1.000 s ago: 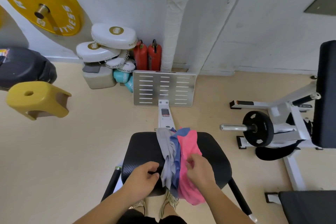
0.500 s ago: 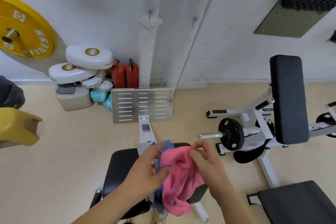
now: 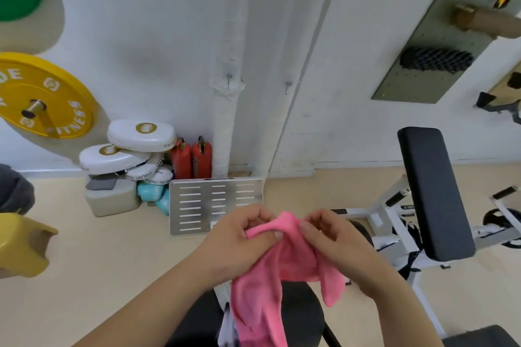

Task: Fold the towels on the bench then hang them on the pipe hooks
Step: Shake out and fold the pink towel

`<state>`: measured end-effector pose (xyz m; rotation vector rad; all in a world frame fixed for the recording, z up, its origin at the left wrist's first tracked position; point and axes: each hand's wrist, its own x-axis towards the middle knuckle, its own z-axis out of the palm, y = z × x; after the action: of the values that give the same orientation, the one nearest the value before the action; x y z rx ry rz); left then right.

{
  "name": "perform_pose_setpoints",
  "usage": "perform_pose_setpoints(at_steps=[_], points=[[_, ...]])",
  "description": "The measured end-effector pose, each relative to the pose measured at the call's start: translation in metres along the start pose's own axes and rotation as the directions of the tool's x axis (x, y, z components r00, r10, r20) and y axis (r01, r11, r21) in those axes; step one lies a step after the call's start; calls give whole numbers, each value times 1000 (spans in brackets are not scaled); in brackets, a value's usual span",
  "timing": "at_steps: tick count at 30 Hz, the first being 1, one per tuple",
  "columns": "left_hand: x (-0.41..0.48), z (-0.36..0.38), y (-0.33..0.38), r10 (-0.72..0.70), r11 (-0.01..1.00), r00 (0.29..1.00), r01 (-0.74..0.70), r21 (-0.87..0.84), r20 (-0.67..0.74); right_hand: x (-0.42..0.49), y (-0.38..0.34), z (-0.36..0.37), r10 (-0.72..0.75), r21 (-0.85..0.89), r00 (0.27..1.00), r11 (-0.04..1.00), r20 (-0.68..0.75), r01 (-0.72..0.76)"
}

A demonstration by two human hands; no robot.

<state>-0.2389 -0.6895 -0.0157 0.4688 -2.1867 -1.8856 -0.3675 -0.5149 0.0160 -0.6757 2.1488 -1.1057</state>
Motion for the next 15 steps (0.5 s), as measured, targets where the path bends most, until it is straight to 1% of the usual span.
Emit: perform_pose_setpoints(at_steps=[2, 5, 6, 7, 9, 10, 13, 15], points=[[2, 4, 16, 69, 997, 997, -71, 31, 41, -1, -18, 0, -66, 37, 996, 997, 62, 64], [1, 8, 32, 127, 990, 987, -133, 50, 98, 0, -39, 2, -150, 138, 985, 981, 85, 137], [0, 9, 35, 152, 986, 985, -157, 56, 78, 1, -43, 3, -157, 157, 984, 977, 82, 142], [0, 9, 36, 181, 980, 983, -182, 82, 27, 3, -45, 4, -146, 146, 987, 980, 72, 135], [0, 7, 33, 206, 969, 972, -187, 162, -111, 8, -44, 4, -87, 51, 994, 995, 70, 84], [0, 4, 30, 183, 975, 971, -159, 159, -154, 9, -43, 4, -57, -5, 994, 998, 88, 58], [-2, 1, 17, 98, 992, 979, -83, 90, -176, 11, -40, 9, -4, -65, 991, 998, 132, 13], [-4, 1, 9, 99, 992, 981, -85, 91, -168, 13, -35, 13, -38, 1, 987, 999, 153, 38]])
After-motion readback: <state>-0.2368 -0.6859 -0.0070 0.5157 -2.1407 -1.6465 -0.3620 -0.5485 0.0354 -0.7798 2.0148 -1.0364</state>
